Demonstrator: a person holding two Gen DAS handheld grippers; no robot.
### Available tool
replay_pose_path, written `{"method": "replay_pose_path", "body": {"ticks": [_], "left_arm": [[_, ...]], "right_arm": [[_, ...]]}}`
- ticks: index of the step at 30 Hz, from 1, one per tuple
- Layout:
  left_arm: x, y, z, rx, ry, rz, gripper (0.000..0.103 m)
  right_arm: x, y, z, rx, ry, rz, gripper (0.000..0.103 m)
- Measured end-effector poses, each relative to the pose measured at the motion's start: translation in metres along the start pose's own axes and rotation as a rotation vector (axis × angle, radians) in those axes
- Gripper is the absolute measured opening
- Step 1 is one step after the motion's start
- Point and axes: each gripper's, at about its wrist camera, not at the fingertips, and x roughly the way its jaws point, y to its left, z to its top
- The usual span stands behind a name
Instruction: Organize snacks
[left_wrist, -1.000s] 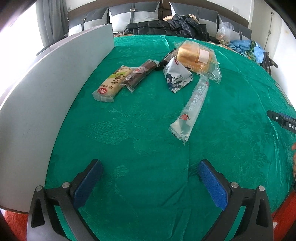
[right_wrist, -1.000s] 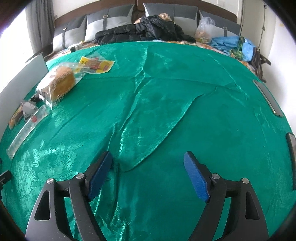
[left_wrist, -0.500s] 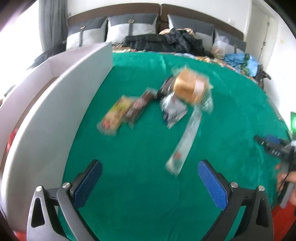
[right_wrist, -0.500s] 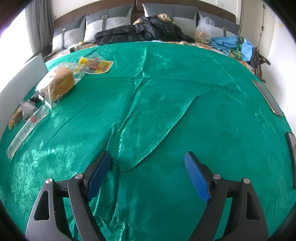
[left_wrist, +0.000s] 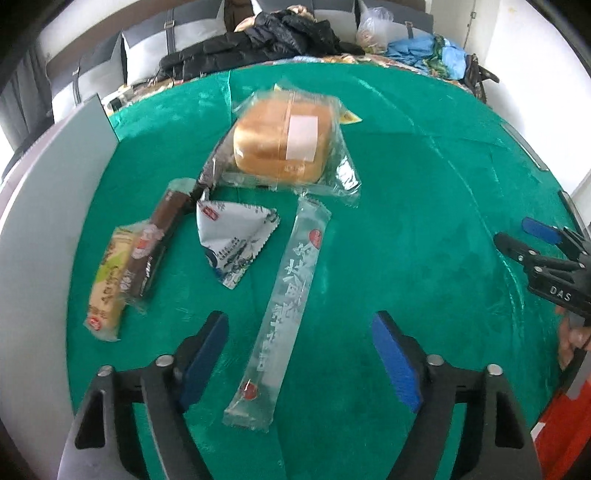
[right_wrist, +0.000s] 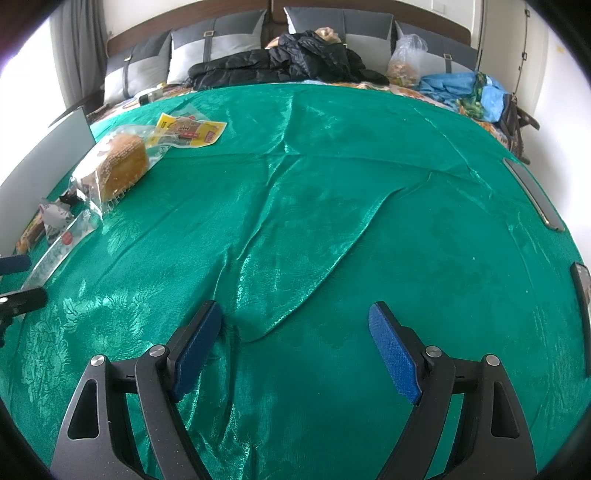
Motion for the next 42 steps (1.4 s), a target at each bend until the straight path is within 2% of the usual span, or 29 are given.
{"method": "replay_pose_path", "body": {"ticks": [2,8,13,15,16,23,34,42], "left_arm": [[0.005,0.001,-0.002,-0.007,0.017,-0.007,0.068],[0.004,-0.005,-0.004,0.025,0.016,0.011,0.064],[0.003,-0.004,0.001,0.027,0.019,0.018,0.044],[0.002,-0.003,0.001,0.026,0.020,0.012,0.025],[0.001,-0.002,0.001,0.025,0.022,0.011,0.021],[-0.006,-0.005,-0.009,0.021,0.004,0.026,0.018],[-0.038,-0.001,-0.048,-0.085,-0.034,-0.002,0.018],[-0.053,0.021,-0.062,-0.168,-0.064,0.026,0.018]], "right_arm": [[0.000,0.000,0.000,0.000,0.000,0.001,0.085],[0.000,0.000,0.000,0.001,0.001,0.001,0.086],[0.000,0.000,0.001,0.000,0.000,0.001,0.087],[0.000,0.000,0.001,0.000,0.001,0.001,0.087],[0.000,0.000,0.000,0.000,0.001,0.002,0.087],[0.000,0.000,0.000,0.000,0.000,0.002,0.087],[0.000,0.000,0.000,0.000,0.001,0.001,0.087],[0.000,0.000,0.000,-0.001,0.001,0.001,0.087]]}}
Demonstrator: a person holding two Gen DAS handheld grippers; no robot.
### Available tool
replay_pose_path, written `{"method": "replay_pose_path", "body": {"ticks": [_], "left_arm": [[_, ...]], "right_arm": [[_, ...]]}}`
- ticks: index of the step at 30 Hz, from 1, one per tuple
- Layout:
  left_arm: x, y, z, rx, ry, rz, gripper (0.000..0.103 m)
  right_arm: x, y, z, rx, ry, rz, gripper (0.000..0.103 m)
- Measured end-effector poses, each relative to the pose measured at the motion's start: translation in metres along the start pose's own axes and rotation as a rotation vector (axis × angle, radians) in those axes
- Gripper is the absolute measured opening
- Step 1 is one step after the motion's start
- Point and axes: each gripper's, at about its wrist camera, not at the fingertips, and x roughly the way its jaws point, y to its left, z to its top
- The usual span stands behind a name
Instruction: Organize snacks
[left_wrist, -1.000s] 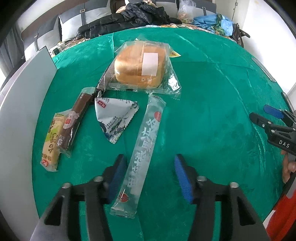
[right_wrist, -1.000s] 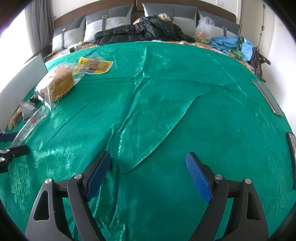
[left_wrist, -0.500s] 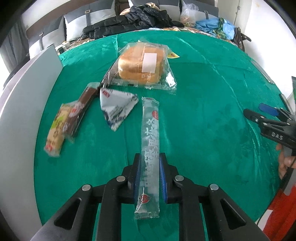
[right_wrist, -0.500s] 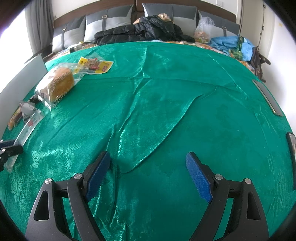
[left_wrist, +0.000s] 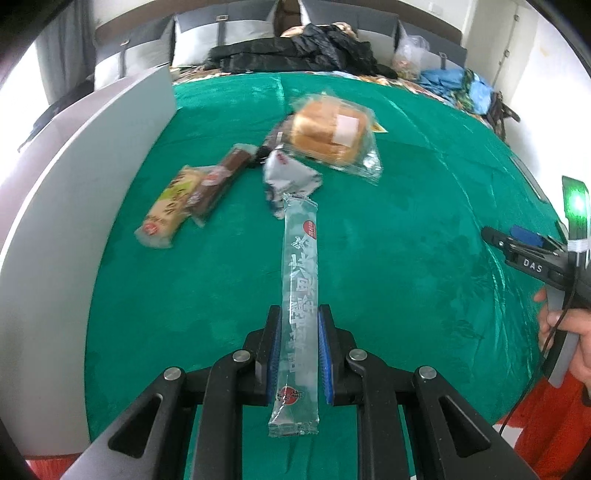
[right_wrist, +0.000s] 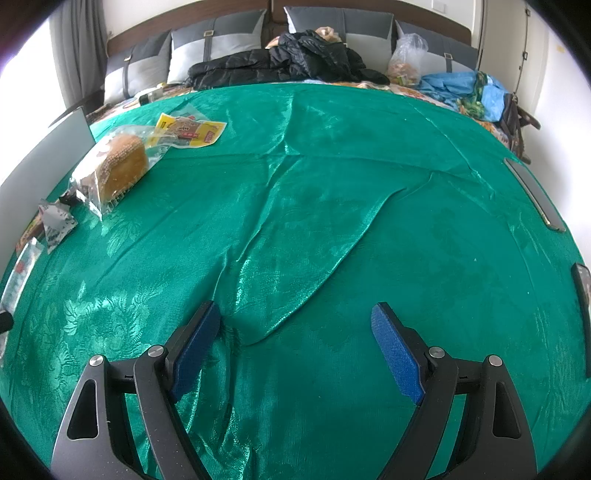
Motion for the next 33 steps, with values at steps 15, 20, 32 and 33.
{"method": "replay_pose_path", "body": {"ticks": [15,20,32,33], "left_arm": [[0.000,0.020,-0.007,-0.083,-0.014,0.004,0.018],[-0.004,0.022,-0.008,-0.097,-0.026,0.003,0.018],[-0.046,0.051,-0.006,-0.178,-0.122,-0.029,0.018],[-0.050,0.054,-0.005,-0.183,-0.132,-0.029,0.018]], "right_arm": [[0.000,0.000,0.000,0.000,0.000,0.000,0.087],[0.000,0.000,0.000,-0.002,0.000,0.001,0.087],[-0.020,0.071,0.016,-0.037,-0.004,0.505,0.086],[-0.018,0.087,0.023,-0.056,-0.003,0.532,0.085]]}}
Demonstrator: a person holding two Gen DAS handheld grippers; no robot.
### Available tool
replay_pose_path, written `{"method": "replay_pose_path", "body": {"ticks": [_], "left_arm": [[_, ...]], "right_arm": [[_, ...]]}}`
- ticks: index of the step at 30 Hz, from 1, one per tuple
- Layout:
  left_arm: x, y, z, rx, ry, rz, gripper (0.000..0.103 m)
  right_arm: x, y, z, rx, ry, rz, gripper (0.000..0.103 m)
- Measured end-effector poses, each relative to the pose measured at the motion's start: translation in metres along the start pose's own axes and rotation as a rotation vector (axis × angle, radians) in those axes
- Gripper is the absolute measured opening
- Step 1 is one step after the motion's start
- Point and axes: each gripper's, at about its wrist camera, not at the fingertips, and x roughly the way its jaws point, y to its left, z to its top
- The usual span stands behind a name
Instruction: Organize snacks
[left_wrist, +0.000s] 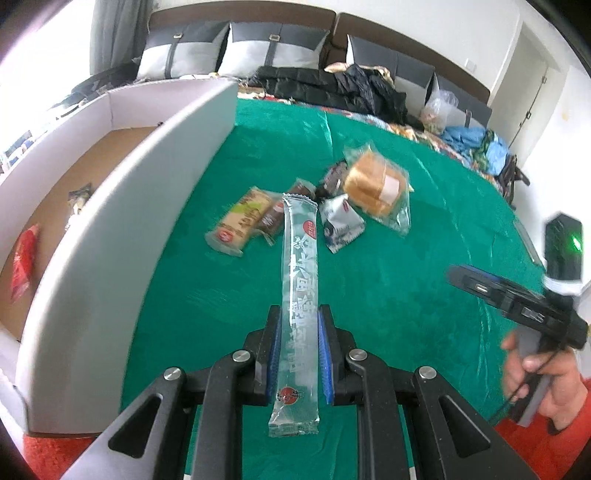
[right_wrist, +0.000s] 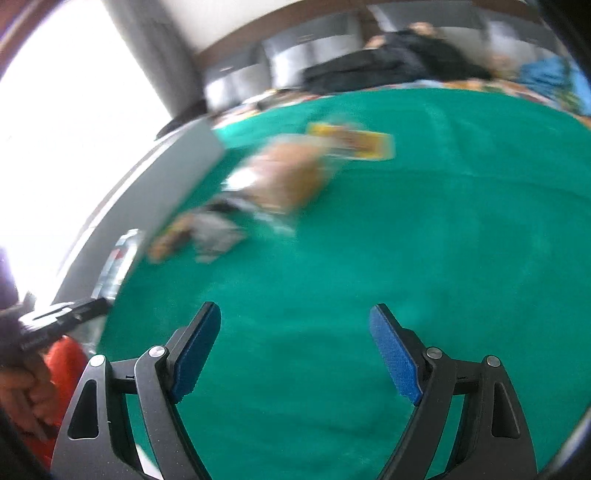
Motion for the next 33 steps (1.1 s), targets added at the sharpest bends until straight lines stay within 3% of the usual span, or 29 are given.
{"method": "replay_pose_path", "body": {"ticks": [4,8,10,14,22,28,33], "left_arm": [[-0.012,0.012,0.005,-0.038,-0.031,-0.008,0.018],[-0.022,0.025,0.008,-0.071,-0.051,-0.009,0.018],[-0.028,0.031,0.007,-0.079,-0.063,-0.009,0.018],[-0.032,0.038,0.007,-0.098,-0.084,-0.031,0.018],[-0.038,0.033,0.008,-0.113,-0.093,-0.087,0.018],[-0.066,0.053,0.026,-0.151,-0.148,-0.098,0.018],[-0.098,0.102,0.045,-0.191,-0.216,-0.026,0.018]], "right_arm": [[0.052,0.050,0.032,-0.072,0.034,0.035,0.085],[0.114,0.094,0.055,-0.243,0.129,-0.075,0.080],[0.129,0.093,0.056,-0.252,0.198,-0.113,0.006],[0.107,0.077,0.049,-0.177,0.208,-0.109,0.003],[0.020,0.070,0.036,-0.117,0.078,-0.063,0.003],[-0.020,0.091,0.048,-0.129,0.006,-0.014,0.003],[-0.042,0.134,0.079,-0.170,-0.054,0.112,0.003]]}}
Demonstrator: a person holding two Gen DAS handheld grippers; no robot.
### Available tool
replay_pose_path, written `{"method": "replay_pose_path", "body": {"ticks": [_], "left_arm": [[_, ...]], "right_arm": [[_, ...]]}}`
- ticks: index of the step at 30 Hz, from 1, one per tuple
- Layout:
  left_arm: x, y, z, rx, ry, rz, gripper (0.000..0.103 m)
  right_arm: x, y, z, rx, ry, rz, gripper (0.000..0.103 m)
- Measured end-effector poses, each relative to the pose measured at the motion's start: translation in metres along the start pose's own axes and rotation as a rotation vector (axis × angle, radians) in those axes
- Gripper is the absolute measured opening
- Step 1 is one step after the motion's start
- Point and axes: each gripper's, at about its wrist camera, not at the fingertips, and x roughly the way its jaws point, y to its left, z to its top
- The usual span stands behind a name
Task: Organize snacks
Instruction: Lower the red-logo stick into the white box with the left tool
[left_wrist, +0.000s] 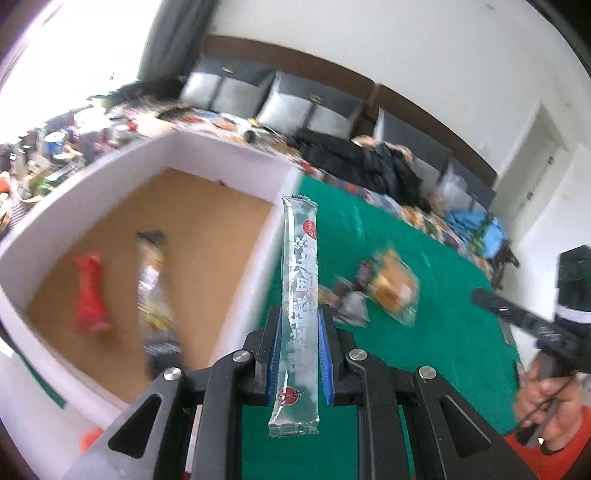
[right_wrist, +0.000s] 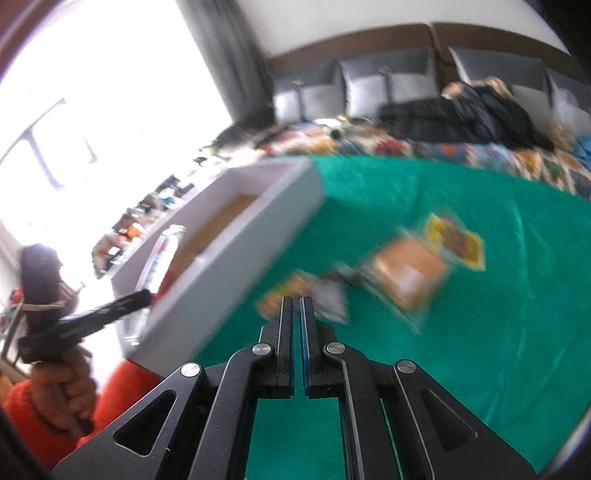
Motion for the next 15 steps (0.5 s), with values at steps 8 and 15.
{"method": "replay_pose_path", "body": {"ticks": [8,15], "left_arm": [[-0.010,0.089,0.032,-0.034,0.001,0.147,0.018],[-0.029,0.102,0.028,0.009,-0.029,0.171,0.018]], "right_arm": [[0.060,0.117,0.052,-0.115,0.021,0.179,0.003],[0.074,0.119,0.046,-0.049,-0.008,0.449,0.004]]}}
